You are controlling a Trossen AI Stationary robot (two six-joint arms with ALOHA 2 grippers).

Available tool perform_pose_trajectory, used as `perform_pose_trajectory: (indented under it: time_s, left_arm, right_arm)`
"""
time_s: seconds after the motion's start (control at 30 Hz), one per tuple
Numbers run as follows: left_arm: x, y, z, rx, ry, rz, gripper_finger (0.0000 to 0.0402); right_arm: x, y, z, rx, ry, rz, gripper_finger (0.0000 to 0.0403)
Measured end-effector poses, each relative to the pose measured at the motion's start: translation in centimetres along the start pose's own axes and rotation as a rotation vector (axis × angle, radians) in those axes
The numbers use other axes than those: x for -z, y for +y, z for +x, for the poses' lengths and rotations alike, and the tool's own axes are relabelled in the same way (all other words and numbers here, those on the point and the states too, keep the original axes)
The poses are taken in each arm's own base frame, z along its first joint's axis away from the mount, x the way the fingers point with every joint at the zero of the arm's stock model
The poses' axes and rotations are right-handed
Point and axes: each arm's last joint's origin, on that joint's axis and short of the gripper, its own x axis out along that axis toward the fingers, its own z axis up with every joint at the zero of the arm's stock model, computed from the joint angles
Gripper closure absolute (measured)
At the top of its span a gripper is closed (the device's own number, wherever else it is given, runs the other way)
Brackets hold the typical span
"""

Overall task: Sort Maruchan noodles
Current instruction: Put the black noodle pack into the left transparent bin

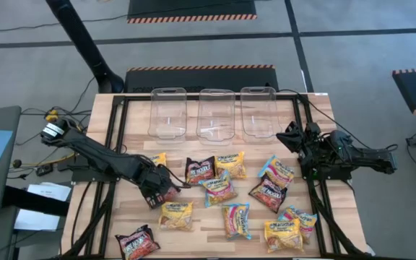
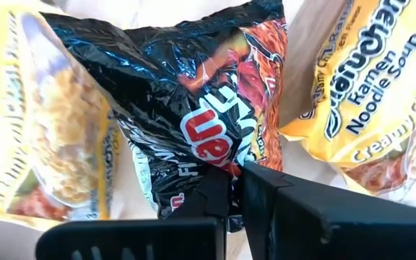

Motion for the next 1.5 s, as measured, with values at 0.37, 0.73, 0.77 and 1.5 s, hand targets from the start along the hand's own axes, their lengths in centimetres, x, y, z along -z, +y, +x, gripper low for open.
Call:
perform_pose_trajectory:
  time_s: [0.37,0.73,0.77,1.5]
  left_arm:
    - [-1.2,-0.2,-3.1,-0.099,-0.049,0.066,0.0401]
    - [-4.0,1.3,-7.3,-0.239,-0.122,0.123,0.0401]
    - [-4.4,1.5,-7.7,-0.249,-0.13,0.126,0.0401]
    - [-11.4,10.2,-13.3,-0.482,-0.242,0.197,0.0401]
  right_arm:
    - [0.0,0.0,0.0,0.0,0.0,0.0,0.0333]
    - [0.0,0.0,0.0,-0.001,0.0,0.0,0.0333]
    - [0.0,0.0,0.0,-0.001,0.001,0.0,0.0333]
    - [0.0,0.0,0.0,-0.002,0.001,0.0,0.0333]
